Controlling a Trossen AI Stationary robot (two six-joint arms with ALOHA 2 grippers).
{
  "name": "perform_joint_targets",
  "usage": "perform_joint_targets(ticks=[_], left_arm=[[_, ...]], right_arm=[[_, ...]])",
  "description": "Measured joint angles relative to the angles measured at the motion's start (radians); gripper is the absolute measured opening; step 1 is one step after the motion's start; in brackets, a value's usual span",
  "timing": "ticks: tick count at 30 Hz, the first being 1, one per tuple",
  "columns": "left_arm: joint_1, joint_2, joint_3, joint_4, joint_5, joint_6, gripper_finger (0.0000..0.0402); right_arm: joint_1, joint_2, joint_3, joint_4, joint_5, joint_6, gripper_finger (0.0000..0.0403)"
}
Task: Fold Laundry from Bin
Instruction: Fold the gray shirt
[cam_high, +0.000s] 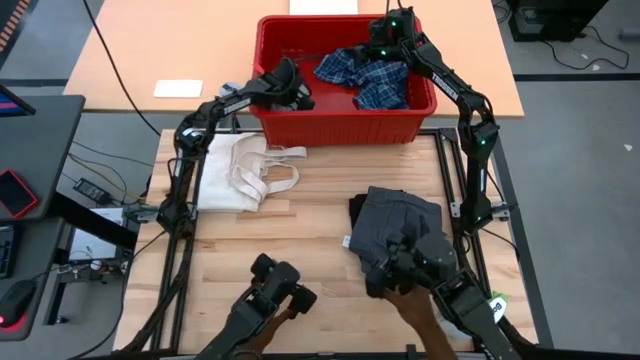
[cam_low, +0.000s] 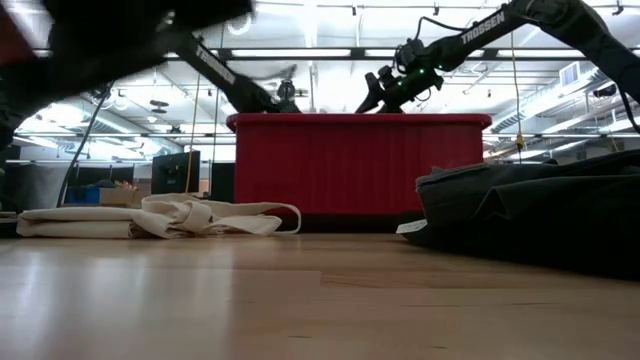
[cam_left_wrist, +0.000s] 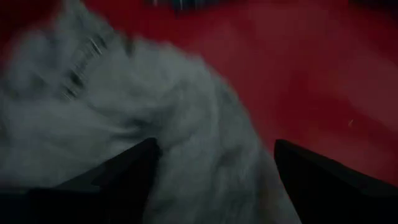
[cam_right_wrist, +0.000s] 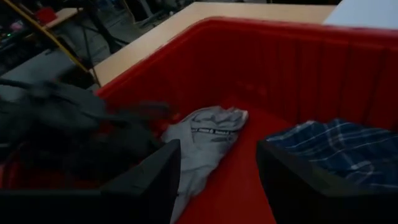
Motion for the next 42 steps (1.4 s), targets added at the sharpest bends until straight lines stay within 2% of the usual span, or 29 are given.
perform_joint_targets(ticks=[8,12,15,21,22,25,29,31,38,42], left_arm=[[0.003,0.100,0.007,-0.045,-0.003,-0.001,0.0328],[0.000,0.106,0.006,-0.045,0.005,-0.004,0.0298],[0.000,0.102,0.004,-0.034,0.008,-0.004,0.0238],[0.001,0.066,-0.002,-0.021,0.045,0.006,0.0045],[0.001,0.060,-0.003,-0.018,0.056,0.007,0.0034],[0.004,0.037,-0.008,0.009,0.113,0.022,0.0034],[0.005,-0.004,-0.007,0.083,0.324,0.070,0.0038],[-0.002,-0.009,-0.003,0.120,0.379,0.077,0.0038],[-0.032,-0.005,-0.005,0.159,0.390,0.078,0.0038],[-0.040,-0.005,-0.005,0.208,0.359,0.074,0.0038]], right_arm=[[-0.003,0.000,0.000,-0.038,-0.048,-0.030,0.0216],[-0.004,0.000,0.000,-0.039,-0.089,-0.018,0.0216],[-0.003,0.000,0.000,-0.040,-0.126,-0.023,0.0216],[-0.017,-0.001,0.000,-0.039,-0.158,-0.029,0.0216],[-0.023,-0.001,0.000,-0.039,-0.158,-0.029,0.0216],[-0.039,-0.001,0.000,-0.038,-0.157,-0.029,0.0216],[-0.059,-0.008,0.000,-0.039,-0.159,-0.017,0.0216],[-0.068,-0.016,0.000,-0.037,-0.158,-0.017,0.0216],[-0.069,-0.024,0.000,-0.052,-0.211,0.005,0.0216],[-0.052,-0.024,0.000,-0.103,-0.220,-0.006,0.0216]])
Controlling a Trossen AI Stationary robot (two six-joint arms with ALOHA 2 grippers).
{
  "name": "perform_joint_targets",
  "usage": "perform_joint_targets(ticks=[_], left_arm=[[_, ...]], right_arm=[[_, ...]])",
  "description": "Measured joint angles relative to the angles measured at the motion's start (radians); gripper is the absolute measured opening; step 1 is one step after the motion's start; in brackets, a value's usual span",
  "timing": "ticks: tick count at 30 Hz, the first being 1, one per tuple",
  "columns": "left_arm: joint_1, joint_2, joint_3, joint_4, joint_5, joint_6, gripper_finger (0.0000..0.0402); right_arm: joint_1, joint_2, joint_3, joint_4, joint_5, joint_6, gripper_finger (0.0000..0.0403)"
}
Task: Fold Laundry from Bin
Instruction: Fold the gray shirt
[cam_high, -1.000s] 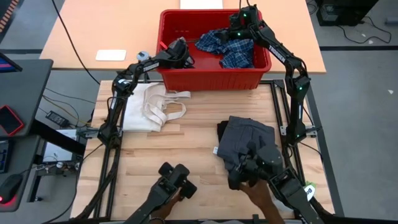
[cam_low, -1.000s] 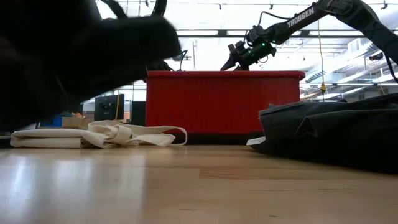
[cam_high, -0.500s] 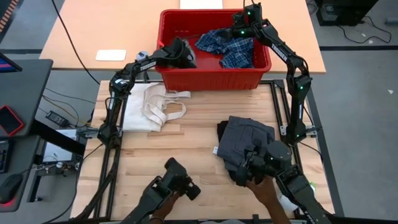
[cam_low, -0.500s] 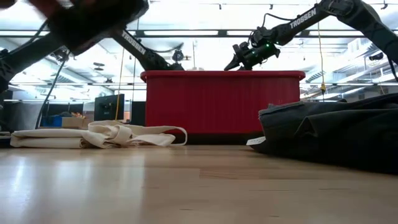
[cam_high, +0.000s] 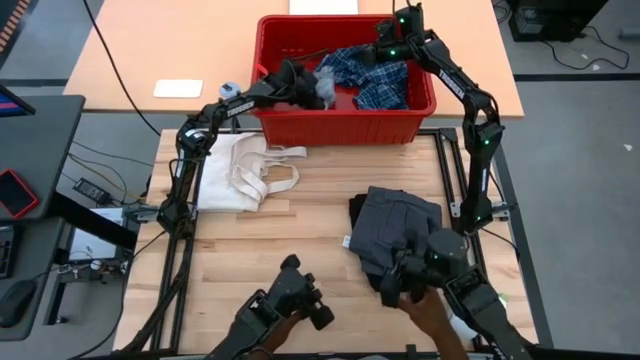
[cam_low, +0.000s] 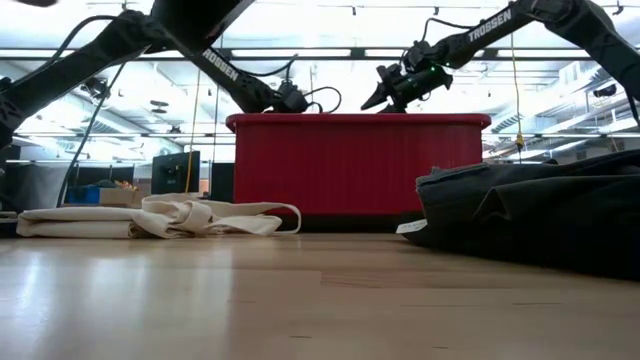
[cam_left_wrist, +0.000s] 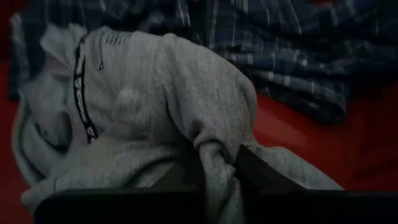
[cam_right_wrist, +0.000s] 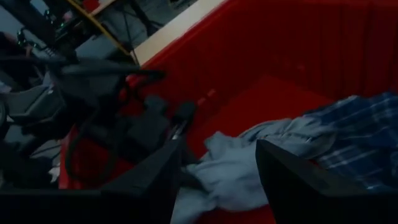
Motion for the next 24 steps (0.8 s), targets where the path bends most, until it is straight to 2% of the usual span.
perform_joint_targets(ticks=[4,10,17,24], left_arm=[[0.000,-0.008,0.000,0.048,-0.010,-0.029,0.0038],[0.001,-0.047,0.002,0.117,-0.027,-0.011,0.0038],[0.020,-0.114,0.002,0.150,0.004,-0.038,0.0038],[0.020,-0.201,0.002,0.140,0.049,0.002,0.0038]], right_arm=[[0.009,0.000,0.000,-0.024,-0.021,-0.010,0.0216],[0.018,0.000,0.000,-0.042,0.076,-0.100,0.0216],[-0.003,-0.023,0.000,-0.064,0.091,-0.079,0.0216],[0.006,-0.154,0.000,-0.112,0.241,-0.229,0.0216]])
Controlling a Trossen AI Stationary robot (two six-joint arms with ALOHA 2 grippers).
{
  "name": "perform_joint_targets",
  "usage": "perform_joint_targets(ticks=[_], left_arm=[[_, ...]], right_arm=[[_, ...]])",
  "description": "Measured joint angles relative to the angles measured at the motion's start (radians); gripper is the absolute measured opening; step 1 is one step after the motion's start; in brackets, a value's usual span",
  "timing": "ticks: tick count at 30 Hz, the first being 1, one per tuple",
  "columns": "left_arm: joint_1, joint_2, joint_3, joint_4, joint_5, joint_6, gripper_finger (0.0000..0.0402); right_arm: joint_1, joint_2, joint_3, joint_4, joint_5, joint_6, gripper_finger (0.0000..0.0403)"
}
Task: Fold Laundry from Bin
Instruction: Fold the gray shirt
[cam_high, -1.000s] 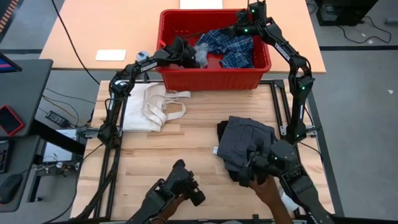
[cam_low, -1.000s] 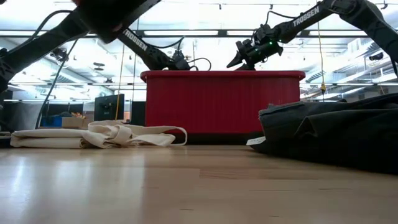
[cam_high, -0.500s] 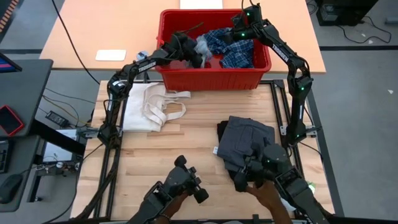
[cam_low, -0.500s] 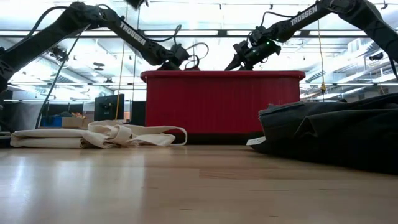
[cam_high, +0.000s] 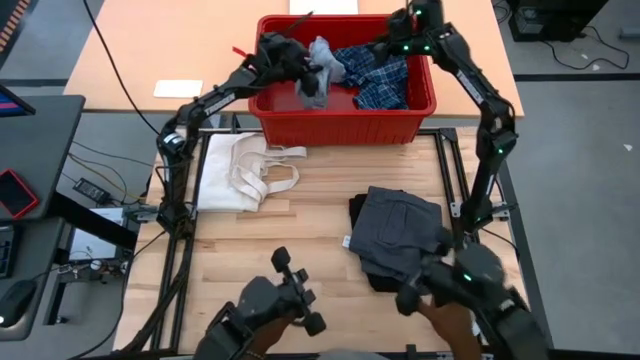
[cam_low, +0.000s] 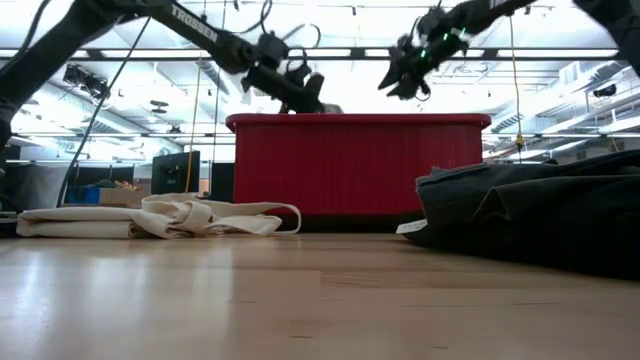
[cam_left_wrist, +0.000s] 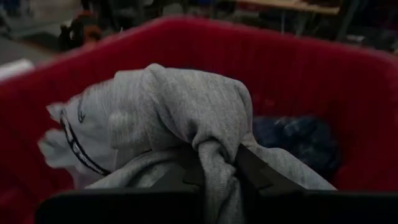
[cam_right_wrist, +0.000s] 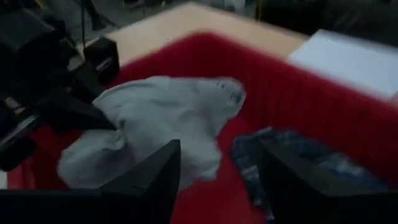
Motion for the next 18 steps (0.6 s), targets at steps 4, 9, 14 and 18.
perform_joint_targets(ticks=[4,9,14,18], left_arm=[[-0.015,-0.054,0.000,0.003,0.055,0.000,0.0038],[-0.087,-0.099,0.000,-0.025,0.132,0.001,0.0038],[-0.209,-0.137,0.001,-0.080,0.195,0.020,0.0038],[-0.320,-0.140,0.002,-0.123,0.191,0.028,0.0038]], right_arm=[[0.003,-0.088,0.001,0.010,0.021,0.014,0.0216],[0.007,-0.202,0.001,-0.034,0.016,0.106,0.0216],[0.032,-0.332,0.001,-0.155,0.056,0.169,0.0216],[0.051,-0.419,0.001,-0.243,0.104,0.193,0.0216]])
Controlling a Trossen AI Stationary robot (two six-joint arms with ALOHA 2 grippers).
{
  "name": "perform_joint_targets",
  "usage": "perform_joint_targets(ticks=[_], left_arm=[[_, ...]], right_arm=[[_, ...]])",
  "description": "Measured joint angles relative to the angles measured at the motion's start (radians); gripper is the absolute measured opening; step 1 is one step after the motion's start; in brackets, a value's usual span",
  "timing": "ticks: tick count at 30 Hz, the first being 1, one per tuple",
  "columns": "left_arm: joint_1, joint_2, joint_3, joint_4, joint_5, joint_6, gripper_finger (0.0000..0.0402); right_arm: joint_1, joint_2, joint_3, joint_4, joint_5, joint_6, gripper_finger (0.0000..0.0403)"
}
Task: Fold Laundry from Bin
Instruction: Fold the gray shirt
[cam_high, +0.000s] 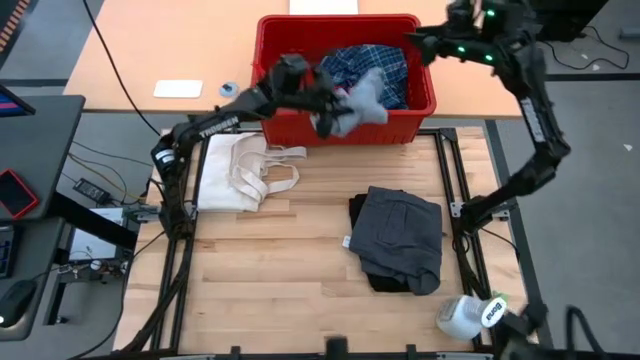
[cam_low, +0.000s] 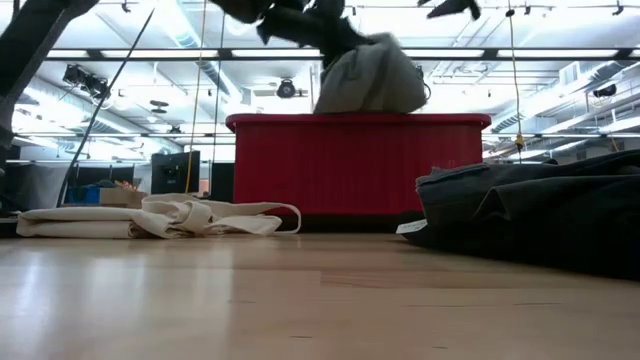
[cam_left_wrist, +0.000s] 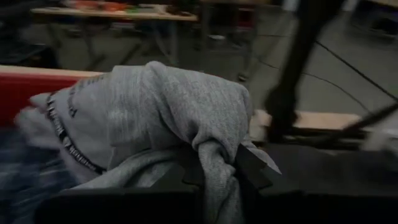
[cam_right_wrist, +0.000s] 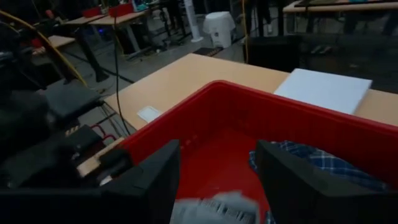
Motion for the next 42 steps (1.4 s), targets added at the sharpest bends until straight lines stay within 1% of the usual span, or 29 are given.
perform_joint_targets(ticks=[3,8,11,14,16,17,19,22,24,26,28,29,31,35,39,42], left_arm=[[-0.084,0.000,0.000,0.000,-0.031,0.004,0.0038],[-0.207,0.006,0.000,0.001,-0.132,0.018,0.0038],[-0.267,0.017,0.000,0.016,-0.177,-0.035,0.0038],[-0.310,0.026,-0.002,0.031,-0.186,-0.132,0.0038],[-0.338,0.041,-0.001,0.111,-0.187,-0.224,0.0038],[-0.351,0.042,-0.001,0.125,-0.189,-0.264,0.0038],[-0.381,0.051,-0.001,0.152,-0.207,-0.290,0.0038],[-0.427,0.075,0.000,0.156,-0.306,-0.273,0.0038],[-0.457,0.117,0.000,0.200,-0.365,-0.263,0.0038],[-0.483,0.149,-0.002,0.179,-0.416,-0.246,0.0038],[-0.508,0.192,0.000,0.201,-0.483,-0.223,0.0038],[-0.522,0.215,0.000,0.192,-0.496,-0.218,0.0038],[-0.546,0.277,0.000,0.223,-0.502,-0.216,0.0039],[-0.602,0.387,-0.002,0.227,-0.503,-0.250,0.0041],[-0.644,0.439,-0.002,0.225,-0.502,-0.313,0.0057],[-0.657,0.448,-0.002,0.226,-0.525,-0.322,0.0083]], right_arm=[[0.011,-0.049,0.000,-0.042,0.018,0.000,0.0216],[0.019,-0.098,0.000,-0.098,0.008,0.003,0.0216],[0.019,-0.125,0.000,-0.165,-0.009,0.003,0.0216],[0.020,-0.144,0.000,-0.250,-0.068,0.007,0.0216],[0.020,-0.157,0.000,-0.308,-0.113,0.020,0.0216],[0.020,-0.165,0.000,-0.335,-0.132,0.017,0.0216],[0.020,-0.186,0.000,-0.384,-0.150,0.001,0.0216],[0.030,-0.225,0.000,-0.410,-0.152,0.027,0.0216],[0.046,-0.257,0.000,-0.402,-0.171,0.045,0.0216],[0.061,-0.292,0.000,-0.400,-0.179,0.045,0.0216],[0.082,-0.320,0.000,-0.400,-0.180,0.049,0.0216],[0.096,-0.332,0.000,-0.400,-0.180,0.057,0.0216],[0.127,-0.349,0.000,-0.406,-0.179,0.080,0.0216],[0.185,-0.371,0.000,-0.466,-0.179,0.107,0.0216],[0.228,-0.376,-0.001,-0.564,-0.170,0.104,0.0216],[0.254,-0.377,-0.021,-0.609,-0.141,0.083,0.0216]])
